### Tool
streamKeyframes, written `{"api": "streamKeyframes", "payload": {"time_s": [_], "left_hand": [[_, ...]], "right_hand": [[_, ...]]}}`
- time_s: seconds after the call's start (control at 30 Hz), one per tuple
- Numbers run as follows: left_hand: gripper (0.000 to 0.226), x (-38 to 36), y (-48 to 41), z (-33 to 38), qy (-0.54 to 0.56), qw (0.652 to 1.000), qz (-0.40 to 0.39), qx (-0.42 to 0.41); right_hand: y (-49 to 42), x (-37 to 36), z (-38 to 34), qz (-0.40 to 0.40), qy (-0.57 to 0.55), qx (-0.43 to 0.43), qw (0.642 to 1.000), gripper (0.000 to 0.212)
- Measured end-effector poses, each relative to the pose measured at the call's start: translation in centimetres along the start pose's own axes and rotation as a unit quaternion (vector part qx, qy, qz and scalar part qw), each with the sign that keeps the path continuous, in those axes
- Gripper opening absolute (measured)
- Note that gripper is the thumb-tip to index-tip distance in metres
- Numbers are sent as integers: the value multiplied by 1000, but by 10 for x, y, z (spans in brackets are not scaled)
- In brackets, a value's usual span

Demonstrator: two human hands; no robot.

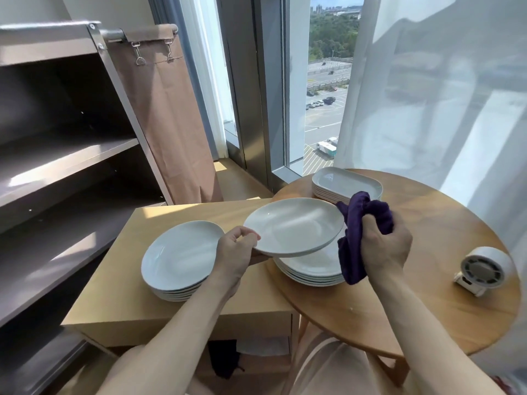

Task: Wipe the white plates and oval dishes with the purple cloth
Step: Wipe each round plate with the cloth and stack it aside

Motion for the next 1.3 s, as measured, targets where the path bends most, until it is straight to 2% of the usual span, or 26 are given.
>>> {"api": "streamKeyframes", "payload": {"time_s": [0.23,0.37,0.43,0.57,0.73,0.83,0.9,1.1,1.3], "left_hand": [[16,-34,3,4,-18,997,-77,3],[18,-46,13,8,-24,985,-170,16],[27,-49,18,11,-32,977,-210,16],[33,-56,17,10,-123,979,-162,-32],[30,-53,14,13,-125,982,-140,-33],[44,-53,15,17,-85,985,-147,2],[46,-57,17,19,-40,987,-150,33],[26,-65,14,24,119,968,-152,160],[21,-53,1,34,154,962,-111,197]], "right_hand": [[-9,13,4,57,-47,-40,996,20],[-14,18,7,83,-68,-72,992,14],[-15,19,7,91,-80,-86,989,12],[-13,16,7,81,-86,-90,989,19],[-10,14,6,73,-78,-80,991,31],[-10,13,6,65,-87,-87,990,29],[-10,13,5,65,-87,-88,990,29],[-8,14,7,56,-73,-86,992,33],[-5,8,9,31,-48,-76,995,26]]}}
Point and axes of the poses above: each hand's wrist, its own y-axis away from the middle knuckle, its own x-axis out of the back of the hand, z = x × y, the point moved 3 cm from there along -y, towards the middle knuckle, and after that the axes turned 13 degrees about x, right-handed, at the moved point
